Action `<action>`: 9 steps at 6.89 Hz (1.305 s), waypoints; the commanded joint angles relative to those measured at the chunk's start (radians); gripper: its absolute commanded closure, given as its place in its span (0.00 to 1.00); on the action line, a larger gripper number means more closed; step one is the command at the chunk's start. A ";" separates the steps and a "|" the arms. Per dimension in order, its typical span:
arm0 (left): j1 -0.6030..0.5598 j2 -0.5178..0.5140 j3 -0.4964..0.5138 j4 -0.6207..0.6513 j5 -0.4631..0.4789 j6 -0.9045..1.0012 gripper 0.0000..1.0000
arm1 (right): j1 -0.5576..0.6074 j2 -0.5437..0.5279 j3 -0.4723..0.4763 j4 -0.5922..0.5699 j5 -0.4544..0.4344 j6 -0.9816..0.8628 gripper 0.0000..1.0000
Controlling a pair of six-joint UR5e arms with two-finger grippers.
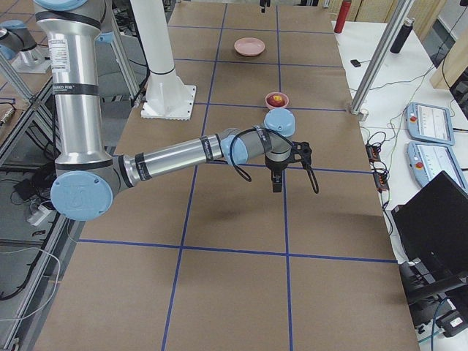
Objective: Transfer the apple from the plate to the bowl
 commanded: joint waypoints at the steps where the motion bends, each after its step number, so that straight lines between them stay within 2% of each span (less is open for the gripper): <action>1: -0.021 0.023 -0.007 0.001 0.004 0.015 0.02 | -0.012 -0.026 0.010 -0.012 0.000 -0.042 0.00; 3: -0.024 0.016 0.002 0.002 0.012 0.012 0.02 | -0.014 -0.023 0.009 -0.015 0.000 -0.042 0.00; 5: -0.021 -0.003 0.048 -0.001 0.009 -0.116 0.02 | -0.008 -0.026 0.013 -0.015 0.000 -0.042 0.00; 7: -0.021 0.015 -0.001 0.001 0.012 -0.114 0.02 | -0.017 -0.015 0.003 -0.015 -0.003 -0.041 0.00; 9: -0.019 0.015 -0.003 -0.001 -0.030 -0.114 0.02 | -0.017 -0.007 0.001 -0.015 -0.006 -0.039 0.00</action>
